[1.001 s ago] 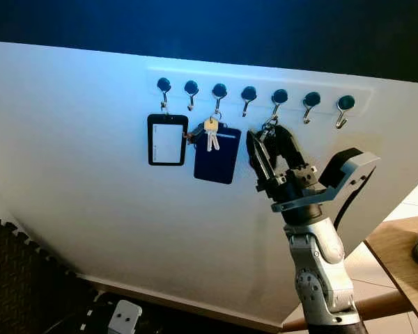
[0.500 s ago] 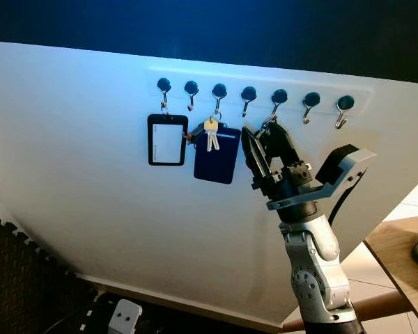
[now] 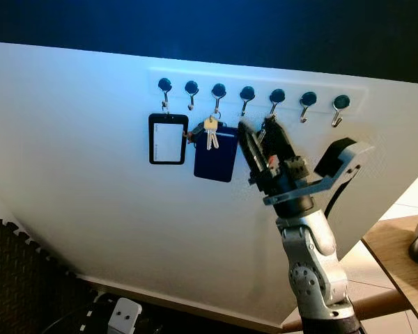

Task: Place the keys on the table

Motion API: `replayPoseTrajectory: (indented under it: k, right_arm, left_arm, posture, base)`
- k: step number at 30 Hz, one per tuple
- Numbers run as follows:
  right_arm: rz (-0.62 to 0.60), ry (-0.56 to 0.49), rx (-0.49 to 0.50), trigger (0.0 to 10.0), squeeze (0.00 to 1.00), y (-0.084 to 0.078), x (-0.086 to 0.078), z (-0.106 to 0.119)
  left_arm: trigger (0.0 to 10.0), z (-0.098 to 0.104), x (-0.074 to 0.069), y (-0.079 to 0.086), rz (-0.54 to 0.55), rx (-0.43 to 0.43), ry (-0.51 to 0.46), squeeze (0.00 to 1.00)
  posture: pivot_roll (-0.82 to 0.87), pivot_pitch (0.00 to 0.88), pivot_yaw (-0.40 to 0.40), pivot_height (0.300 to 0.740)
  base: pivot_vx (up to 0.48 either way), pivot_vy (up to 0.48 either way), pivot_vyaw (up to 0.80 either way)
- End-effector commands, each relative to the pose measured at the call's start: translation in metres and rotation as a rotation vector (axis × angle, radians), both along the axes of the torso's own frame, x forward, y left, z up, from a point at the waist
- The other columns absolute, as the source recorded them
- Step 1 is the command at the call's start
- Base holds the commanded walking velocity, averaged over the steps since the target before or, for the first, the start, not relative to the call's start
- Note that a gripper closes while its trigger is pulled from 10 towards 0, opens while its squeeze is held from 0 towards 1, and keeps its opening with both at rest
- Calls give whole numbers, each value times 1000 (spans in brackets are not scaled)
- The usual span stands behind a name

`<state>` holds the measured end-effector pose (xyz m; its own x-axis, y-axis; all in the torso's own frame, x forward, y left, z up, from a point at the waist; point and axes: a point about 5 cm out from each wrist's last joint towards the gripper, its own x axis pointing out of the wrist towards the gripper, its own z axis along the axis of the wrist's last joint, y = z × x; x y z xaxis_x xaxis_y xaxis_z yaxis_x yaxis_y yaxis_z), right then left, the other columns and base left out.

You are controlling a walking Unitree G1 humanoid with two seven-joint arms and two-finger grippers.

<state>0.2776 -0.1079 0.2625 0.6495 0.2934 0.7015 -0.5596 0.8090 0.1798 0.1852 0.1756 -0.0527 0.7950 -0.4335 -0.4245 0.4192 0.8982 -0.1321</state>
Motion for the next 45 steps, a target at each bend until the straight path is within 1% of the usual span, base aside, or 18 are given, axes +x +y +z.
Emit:
replayPoseTrajectory:
  k: [1, 6, 9, 11, 16, 17, 19, 22, 23, 24, 25, 29, 32, 36, 37, 40, 41, 45]
  right_arm:
    - [-9, 12, 6, 10000, 0, -4, -1, -1]
    - [-18, 36, -9, 10000, 0, -4, -3, -6]
    - [-21, 53, -45, 10000, 0, -3, -4, -10]
    - [-26, 61, -49, 10000, 0, -4, -4, -11]
    - [-78, 86, -85, 10000, 0, -8, -4, -18]
    - [-87, 83, -94, 10000, 0, -10, -4, -19]
    - [-115, 40, -123, 10000, 0, -14, -8, -19]
    - [-131, 14, -133, 10000, 0, -16, -10, -18]
    - [-147, 2, -130, 10000, 0, -19, -11, -18]
    - [-198, -15, -119, 10000, 0, -26, -12, -18]
    - [-222, -21, -120, 10000, 0, -30, -13, -18]
    - [-276, -7, -138, 10000, 0, -39, -10, -21]
    - [-294, 3, -148, 10000, 0, -42, -9, -22]
    - [-293, 23, -165, 10000, 0, -43, -6, -25]
    - [-292, 44, -173, 10000, 0, -43, -5, -28]
    - [-269, 71, -183, 10000, 0, -41, -1, -33]
    - [-232, 88, -186, 10000, 0, -37, 1, -35]
    - [-210, 96, -193, 10000, 0, -34, 4, -36]
  left_arm:
    - [10000, -2, -5, 3, -6, 10, 9, 0]
    - [10000, -2, -6, 3, -6, 9, 10, 0]
    - [10000, -3, -7, 3, -8, 10, 13, 0]
    - [10000, -3, -7, 3, -8, 10, 14, 0]
    - [10000, -3, -8, 3, -8, 11, 19, 0]
    - [10000, -4, -8, 3, -8, 12, 21, 0]
    - [10000, -4, -9, 3, -6, 12, 26, 0]
    - [10000, -4, -9, 3, -5, 12, 27, 0]
    - [10000, -4, -9, 3, -5, 13, 29, 0]
    - [10000, -5, -9, 3, -4, 14, 31, 0]
    - [10000, -5, -9, 3, -4, 14, 33, 0]
    - [10000, -5, -9, 3, -4, 15, 36, 0]
    - [10000, -5, -9, 3, -4, 16, 37, 0]
    - [10000, -5, -9, 3, -2, 19, 37, 0]
    - [10000, -5, -9, 4, 1, 22, 36, 0]
    - [10000, -5, -9, 4, 8, 30, 31, 0]
    - [10000, -5, -8, 5, 18, 34, 27, 0]
    - [10000, -4, -7, 6, 24, 35, 25, 0]
  posture:
    - [87, 130, -32, 740]
    - [87, 132, -30, 740]
    - [85, 133, -28, 740]
    - [85, 133, -28, 740]
    - [84, 135, -27, 740]
    - [84, 136, -27, 740]
    - [83, 136, -27, 740]
    - [83, 136, -27, 740]
    - [83, 137, -27, 740]
    - [83, 137, -27, 740]
    - [83, 137, -27, 740]
    - [81, 136, -25, 740]
    - [81, 136, -25, 740]
    - [80, 136, -26, 740]
    - [80, 136, -26, 740]
    - [81, 136, -28, 740]
    - [80, 134, -28, 740]
    - [80, 134, -28, 740]
  base:
    - [0, 0, 0]
    - [0, 0, 0]
    - [0, 0, 0]
    - [0, 0, 0]
    - [0, 0, 0]
    - [0, 0, 0]
    - [0, 0, 0]
    - [0, 0, 0]
    - [0, 0, 0]
    - [0, 0, 0]
    - [0, 0, 0]
    - [0, 0, 0]
    - [0, 0, 0]
    - [0, 0, 0]
    - [0, 0, 0]
    - [0, 0, 0]
    - [0, 0, 0]
    - [0, 0, 0]
